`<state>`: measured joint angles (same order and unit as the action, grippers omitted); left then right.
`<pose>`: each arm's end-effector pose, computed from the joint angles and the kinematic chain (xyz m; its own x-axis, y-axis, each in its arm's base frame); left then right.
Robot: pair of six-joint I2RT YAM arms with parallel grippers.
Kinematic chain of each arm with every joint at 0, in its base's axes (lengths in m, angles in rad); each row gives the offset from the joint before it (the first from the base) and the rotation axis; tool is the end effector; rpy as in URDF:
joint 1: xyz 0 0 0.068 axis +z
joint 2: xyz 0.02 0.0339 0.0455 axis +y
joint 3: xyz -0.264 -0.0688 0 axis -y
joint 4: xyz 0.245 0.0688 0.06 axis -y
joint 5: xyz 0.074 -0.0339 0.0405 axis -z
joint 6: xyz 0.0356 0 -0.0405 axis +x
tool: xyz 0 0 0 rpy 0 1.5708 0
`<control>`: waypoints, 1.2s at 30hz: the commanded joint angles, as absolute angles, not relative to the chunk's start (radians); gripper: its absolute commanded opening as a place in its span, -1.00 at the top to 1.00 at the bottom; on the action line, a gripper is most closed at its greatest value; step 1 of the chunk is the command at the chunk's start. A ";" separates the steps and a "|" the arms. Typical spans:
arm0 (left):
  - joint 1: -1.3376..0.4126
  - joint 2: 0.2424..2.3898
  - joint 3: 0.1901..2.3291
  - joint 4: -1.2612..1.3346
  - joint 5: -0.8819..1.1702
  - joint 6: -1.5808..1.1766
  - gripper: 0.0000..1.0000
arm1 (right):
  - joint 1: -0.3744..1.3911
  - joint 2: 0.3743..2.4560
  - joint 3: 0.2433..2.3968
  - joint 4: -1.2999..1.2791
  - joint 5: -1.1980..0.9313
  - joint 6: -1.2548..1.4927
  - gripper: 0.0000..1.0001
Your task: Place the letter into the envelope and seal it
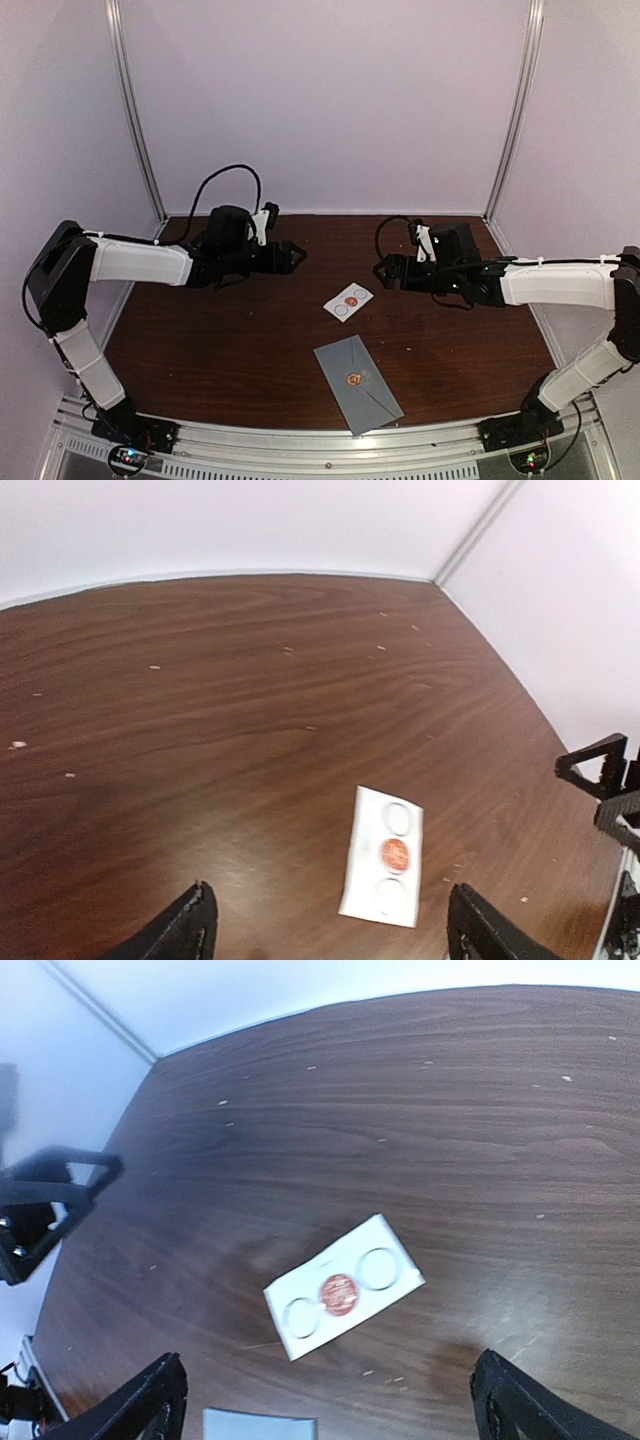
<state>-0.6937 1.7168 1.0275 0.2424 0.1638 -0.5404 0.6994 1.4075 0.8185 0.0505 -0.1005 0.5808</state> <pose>0.2916 -0.2500 0.2180 -0.6677 -0.1050 -0.7370 0.4669 0.7120 -0.5244 0.2334 0.2011 0.2317 -0.7157 0.1113 -0.6895 -0.3753 0.7713 0.5141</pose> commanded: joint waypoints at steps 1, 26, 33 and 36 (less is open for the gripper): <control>-0.494 1.684 0.969 0.360 0.190 -0.481 -0.62 | 0.528 1.432 0.814 0.103 -0.109 0.474 -1.00; 0.066 1.194 0.218 0.933 -0.221 -0.251 -0.92 | -0.087 1.095 0.195 0.905 0.013 0.240 -1.00; 0.066 1.215 0.235 0.908 -0.216 -0.241 -0.93 | -0.086 1.106 0.195 0.906 0.002 0.239 -1.00; 0.066 1.216 0.235 0.910 -0.211 -0.243 -0.93 | -0.086 1.108 0.195 0.905 0.003 0.237 -1.00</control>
<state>0.0681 1.2083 0.2161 0.8410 -0.2020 -0.2607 -0.0811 1.1049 0.1928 0.8639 -0.0170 0.2508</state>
